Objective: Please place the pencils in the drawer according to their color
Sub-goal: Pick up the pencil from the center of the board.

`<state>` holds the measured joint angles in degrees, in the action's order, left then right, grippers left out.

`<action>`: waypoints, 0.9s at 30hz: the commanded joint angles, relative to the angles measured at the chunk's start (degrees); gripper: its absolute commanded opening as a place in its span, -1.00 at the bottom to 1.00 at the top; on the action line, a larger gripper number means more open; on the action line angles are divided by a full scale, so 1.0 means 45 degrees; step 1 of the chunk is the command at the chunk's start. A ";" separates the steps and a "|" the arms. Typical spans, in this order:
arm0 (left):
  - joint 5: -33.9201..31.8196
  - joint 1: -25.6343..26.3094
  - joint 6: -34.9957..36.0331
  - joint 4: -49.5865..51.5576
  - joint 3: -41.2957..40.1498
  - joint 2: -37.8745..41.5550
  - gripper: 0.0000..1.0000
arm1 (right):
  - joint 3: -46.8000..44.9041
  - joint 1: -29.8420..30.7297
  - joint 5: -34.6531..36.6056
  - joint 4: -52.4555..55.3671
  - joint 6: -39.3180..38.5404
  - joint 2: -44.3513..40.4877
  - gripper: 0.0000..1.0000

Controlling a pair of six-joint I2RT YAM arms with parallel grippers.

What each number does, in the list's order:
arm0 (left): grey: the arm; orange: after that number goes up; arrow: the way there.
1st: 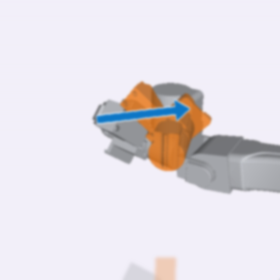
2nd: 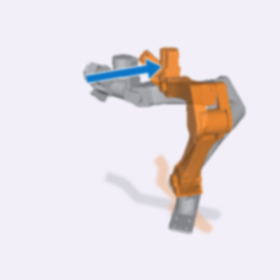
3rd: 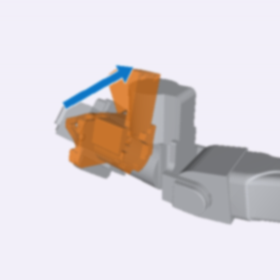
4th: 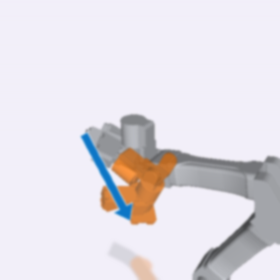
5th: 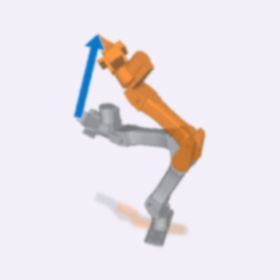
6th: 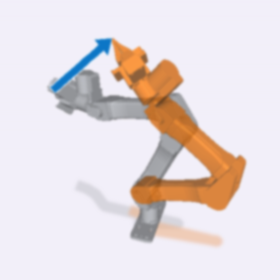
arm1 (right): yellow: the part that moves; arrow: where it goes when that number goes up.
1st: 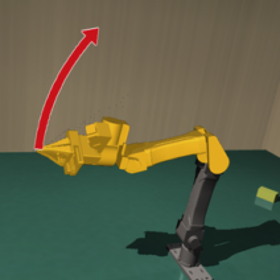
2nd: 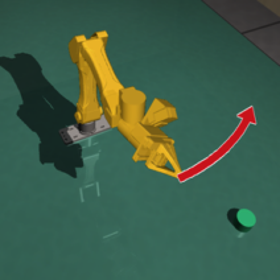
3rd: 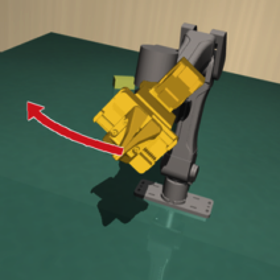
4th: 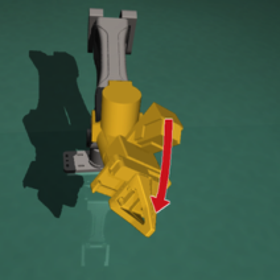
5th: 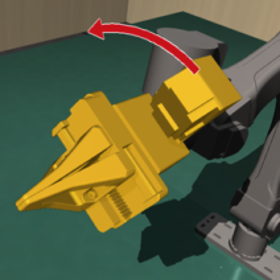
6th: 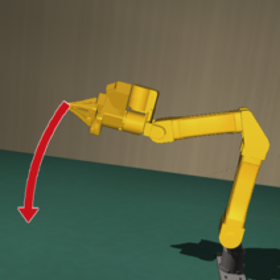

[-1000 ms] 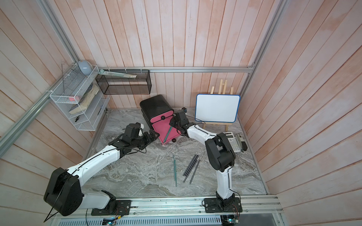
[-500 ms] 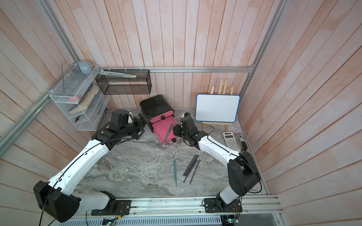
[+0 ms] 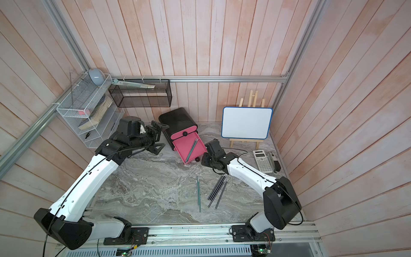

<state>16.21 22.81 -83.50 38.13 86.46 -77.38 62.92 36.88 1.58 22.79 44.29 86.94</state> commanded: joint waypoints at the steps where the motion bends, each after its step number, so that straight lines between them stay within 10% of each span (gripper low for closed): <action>1: 0.0716 -0.0098 -0.0155 -0.0700 0.1095 -0.0127 0.99 | 0.0752 0.0080 0.0140 0.0762 0.0157 0.0647 -0.23; 13: 0.2575 -0.1144 -0.2039 -0.3442 -0.0374 0.0107 0.99 | 0.1195 0.0126 -0.0147 0.0885 0.0311 0.1126 -0.23; 27: 0.1208 -0.1008 -0.0588 -0.3464 -0.0185 0.0702 0.99 | 0.0863 0.0248 -0.0319 0.0950 0.0362 0.0751 -0.23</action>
<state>24.95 18.68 -90.11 22.31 84.79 -76.73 67.40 37.32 0.91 25.41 45.82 92.14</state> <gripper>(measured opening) 0.995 0.384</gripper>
